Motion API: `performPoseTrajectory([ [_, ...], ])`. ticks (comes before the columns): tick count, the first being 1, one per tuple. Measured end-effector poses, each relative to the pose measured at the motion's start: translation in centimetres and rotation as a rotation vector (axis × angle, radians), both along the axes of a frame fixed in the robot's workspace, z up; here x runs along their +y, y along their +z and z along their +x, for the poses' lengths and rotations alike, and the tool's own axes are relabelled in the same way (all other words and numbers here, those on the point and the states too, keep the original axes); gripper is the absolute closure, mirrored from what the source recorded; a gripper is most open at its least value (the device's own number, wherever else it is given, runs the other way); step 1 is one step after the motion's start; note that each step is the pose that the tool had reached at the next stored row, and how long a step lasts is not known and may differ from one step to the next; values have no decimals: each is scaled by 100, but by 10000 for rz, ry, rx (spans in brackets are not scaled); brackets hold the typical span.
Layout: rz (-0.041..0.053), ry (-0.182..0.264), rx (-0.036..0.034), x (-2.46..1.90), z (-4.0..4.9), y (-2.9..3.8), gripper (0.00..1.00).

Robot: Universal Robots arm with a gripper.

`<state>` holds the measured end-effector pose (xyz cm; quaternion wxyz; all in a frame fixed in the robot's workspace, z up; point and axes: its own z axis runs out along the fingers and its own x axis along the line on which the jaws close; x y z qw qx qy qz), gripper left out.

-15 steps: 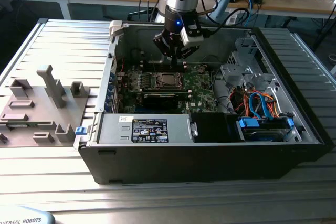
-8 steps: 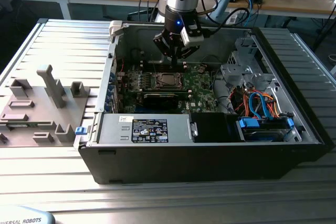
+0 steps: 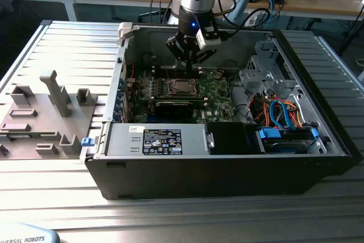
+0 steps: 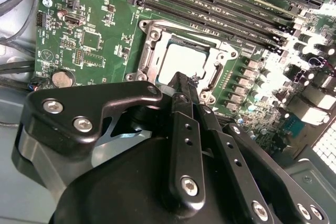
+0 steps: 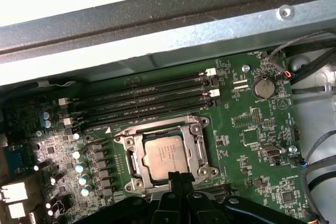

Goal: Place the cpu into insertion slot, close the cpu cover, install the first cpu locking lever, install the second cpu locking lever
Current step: 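Install the first cpu locking lever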

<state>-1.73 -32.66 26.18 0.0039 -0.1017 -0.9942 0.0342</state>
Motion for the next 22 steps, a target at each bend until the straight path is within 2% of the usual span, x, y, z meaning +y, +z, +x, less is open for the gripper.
performPoseTrajectory([
  [2,-52,5,1,0,0,1,89],
  [4,-152,50,0,-1,0,0,89],
  [10,-364,104,2,-1,0,0,89],
  [22,-406,210,9,-2,9,-3,89],
])
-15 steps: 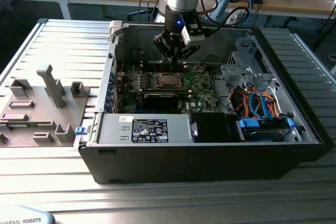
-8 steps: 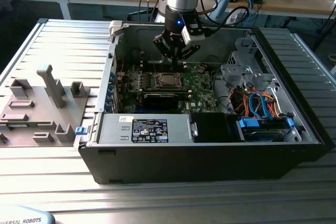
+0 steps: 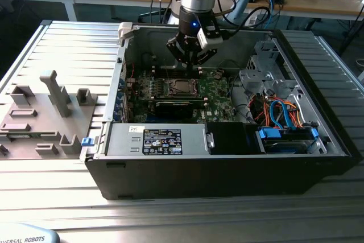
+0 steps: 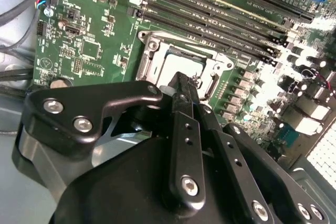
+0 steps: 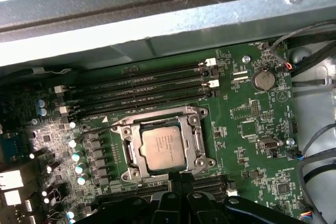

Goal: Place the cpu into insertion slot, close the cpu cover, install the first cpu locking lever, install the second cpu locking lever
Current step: 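Install the first cpu locking lever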

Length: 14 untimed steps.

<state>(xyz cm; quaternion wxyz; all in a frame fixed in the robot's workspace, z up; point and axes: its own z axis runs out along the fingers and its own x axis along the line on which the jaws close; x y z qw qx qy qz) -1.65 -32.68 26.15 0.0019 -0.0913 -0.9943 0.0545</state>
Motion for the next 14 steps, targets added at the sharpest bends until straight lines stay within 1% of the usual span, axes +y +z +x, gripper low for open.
performPoseTrajectory([
  [10,0,200,0,0,0,0,89],
  [14,0,217,0,0,0,0,89],
])
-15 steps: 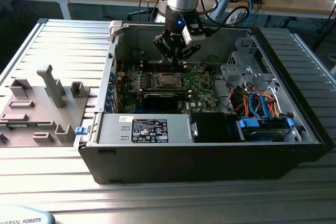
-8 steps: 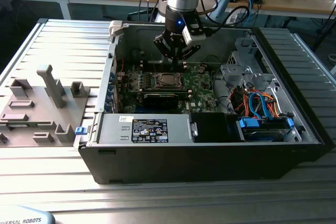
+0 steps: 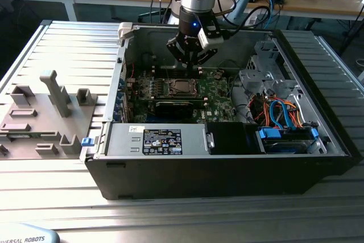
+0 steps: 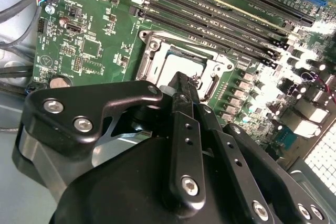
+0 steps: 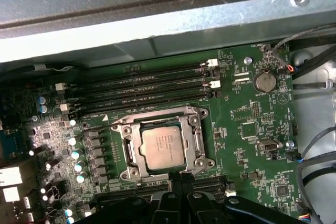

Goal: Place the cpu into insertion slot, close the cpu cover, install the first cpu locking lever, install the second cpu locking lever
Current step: 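Install the first cpu locking lever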

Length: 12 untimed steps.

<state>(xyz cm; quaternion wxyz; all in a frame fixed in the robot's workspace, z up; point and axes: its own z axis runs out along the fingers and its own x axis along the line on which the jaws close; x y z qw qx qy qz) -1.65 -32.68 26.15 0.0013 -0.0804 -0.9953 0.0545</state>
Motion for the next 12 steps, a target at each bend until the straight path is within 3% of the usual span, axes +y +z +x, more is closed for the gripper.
performPoseTrajectory([
  [12,3,82,0,0,0,0,89],
])
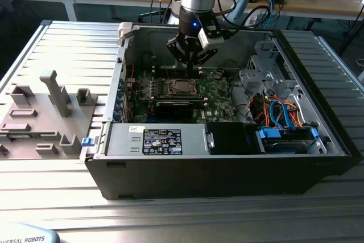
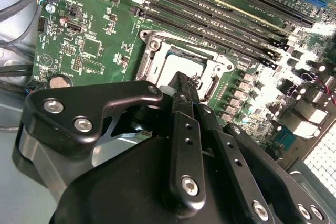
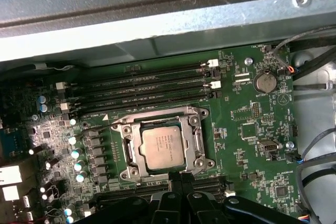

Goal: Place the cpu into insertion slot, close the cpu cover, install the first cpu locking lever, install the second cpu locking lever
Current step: 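Install the first cpu locking lever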

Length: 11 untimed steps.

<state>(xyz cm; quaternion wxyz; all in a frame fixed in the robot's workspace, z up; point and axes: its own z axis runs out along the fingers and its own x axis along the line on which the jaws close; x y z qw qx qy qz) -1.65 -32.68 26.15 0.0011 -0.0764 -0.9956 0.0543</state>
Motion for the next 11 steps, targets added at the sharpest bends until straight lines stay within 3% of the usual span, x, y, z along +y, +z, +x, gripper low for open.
performPoseTrajectory([
  [11,0,124,0,0,0,0,89],
])
